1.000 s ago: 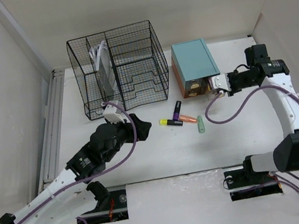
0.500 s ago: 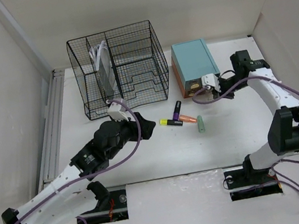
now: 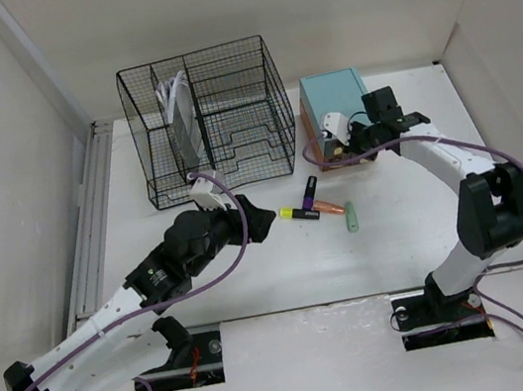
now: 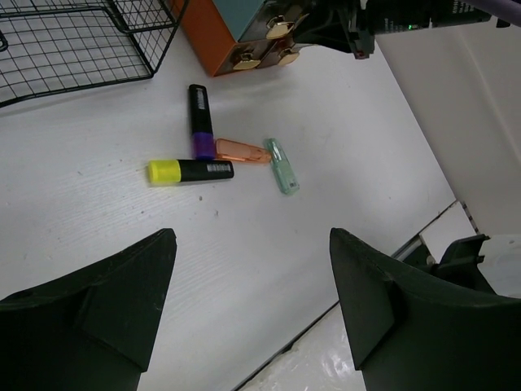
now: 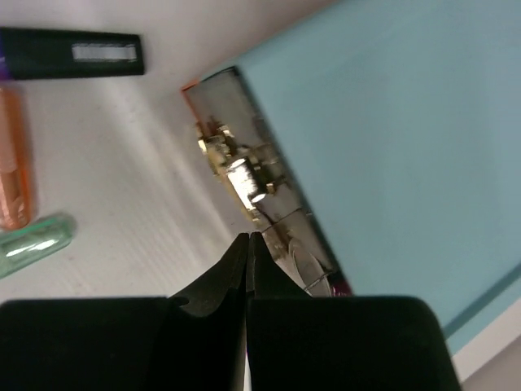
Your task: Organize the desk
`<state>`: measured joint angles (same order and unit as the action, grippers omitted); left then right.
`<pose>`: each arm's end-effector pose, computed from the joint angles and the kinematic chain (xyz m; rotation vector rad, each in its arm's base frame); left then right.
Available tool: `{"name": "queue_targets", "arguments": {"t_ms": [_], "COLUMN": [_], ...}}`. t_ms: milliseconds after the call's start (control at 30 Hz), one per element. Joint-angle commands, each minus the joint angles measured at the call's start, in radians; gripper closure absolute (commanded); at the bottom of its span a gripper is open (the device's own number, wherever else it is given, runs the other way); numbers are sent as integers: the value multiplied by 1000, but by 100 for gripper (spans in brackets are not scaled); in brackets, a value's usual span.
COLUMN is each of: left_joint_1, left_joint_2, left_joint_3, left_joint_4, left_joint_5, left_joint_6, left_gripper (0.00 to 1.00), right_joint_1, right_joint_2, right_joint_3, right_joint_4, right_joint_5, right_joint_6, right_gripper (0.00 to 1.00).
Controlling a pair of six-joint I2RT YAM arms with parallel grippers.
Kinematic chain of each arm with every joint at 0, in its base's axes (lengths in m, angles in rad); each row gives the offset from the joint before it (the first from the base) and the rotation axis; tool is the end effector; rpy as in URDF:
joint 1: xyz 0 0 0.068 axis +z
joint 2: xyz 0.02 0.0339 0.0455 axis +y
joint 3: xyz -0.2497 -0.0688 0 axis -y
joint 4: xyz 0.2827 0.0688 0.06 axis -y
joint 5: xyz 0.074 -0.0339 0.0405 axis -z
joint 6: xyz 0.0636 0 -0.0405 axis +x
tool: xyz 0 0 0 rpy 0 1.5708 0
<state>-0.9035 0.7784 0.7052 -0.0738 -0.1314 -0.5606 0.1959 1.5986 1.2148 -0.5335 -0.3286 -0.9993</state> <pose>0.1700 -0.2023 0.3079 0.2079 1.8038 -0.9568 0.3816 0.0967 0.2063 -1.4727 1.9224 0.0486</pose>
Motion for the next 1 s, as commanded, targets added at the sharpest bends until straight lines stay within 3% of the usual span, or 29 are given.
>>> {"name": "queue_targets", "arguments": {"t_ms": [0,533,600,633,733,767,800,833,867,967], "left_joint_1": [-6,-6,-6,-6,-6,-6,-6,-6,-6,-32], "left_joint_2": [-4,42,91,113,231,270,315,416,470,684], "left_joint_3": [-13,-32,-32,-32,-32,-20,-9,28,55,184], "left_joint_4": [68,141,201,227,366,405,442,500,515,568], "left_joint_5": [16,45,79,96,172,190,205,216,216,216], "left_joint_6": [-5,-5,-5,-5,-24,-24,-24,-36,-57,-88], "left_gripper": [27,27,27,29,41,50,60,86,100,100], "right_joint_1": [13,-67,-81,-93,-102,-102,-102,-102,-102,-139], "right_joint_2": [-5,-62,-83,-98,-208,-248,-293,-386,-434,-573], "right_joint_3": [41,22,22,22,6,-4,-21,-56,-76,-106], "right_joint_4": [181,144,124,106,9,-2,13,42,122,193], "right_joint_5": [135,189,133,26,-178,-211,-233,-243,-244,-260], "right_joint_6": [114,125,125,102,42,30,57,103,154,371], "right_gripper": [100,100,100,100,98,93,63,31,1,1]}}
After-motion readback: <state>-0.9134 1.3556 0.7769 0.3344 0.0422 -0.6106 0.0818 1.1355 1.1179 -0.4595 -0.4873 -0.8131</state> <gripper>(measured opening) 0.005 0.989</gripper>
